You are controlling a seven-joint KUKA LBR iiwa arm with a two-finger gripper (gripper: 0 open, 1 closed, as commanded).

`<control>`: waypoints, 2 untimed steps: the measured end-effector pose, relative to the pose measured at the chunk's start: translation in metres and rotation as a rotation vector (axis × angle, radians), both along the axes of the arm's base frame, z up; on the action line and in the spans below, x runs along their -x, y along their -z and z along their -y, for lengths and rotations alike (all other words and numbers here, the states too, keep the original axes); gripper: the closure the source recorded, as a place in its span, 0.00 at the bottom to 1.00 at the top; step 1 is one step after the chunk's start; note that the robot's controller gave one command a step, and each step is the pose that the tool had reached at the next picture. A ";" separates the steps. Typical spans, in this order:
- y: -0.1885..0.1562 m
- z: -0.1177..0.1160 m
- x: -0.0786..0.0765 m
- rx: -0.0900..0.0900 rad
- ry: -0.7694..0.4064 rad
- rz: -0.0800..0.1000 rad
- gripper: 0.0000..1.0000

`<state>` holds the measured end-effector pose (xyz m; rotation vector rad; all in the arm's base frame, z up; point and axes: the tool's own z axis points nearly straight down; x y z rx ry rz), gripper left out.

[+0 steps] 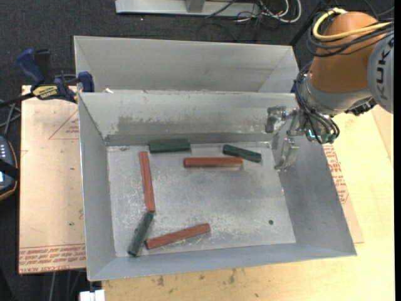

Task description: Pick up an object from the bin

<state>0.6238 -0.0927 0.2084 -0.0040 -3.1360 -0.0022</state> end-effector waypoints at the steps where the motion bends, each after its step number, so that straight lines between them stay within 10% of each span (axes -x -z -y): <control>1: -0.005 0.000 -0.001 0.001 -0.002 0.008 0.00; 2: 0.041 -0.020 -0.018 0.003 0.002 0.017 0.00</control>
Offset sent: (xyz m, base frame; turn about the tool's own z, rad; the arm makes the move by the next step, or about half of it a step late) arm 0.0326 0.0464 -0.1071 0.0074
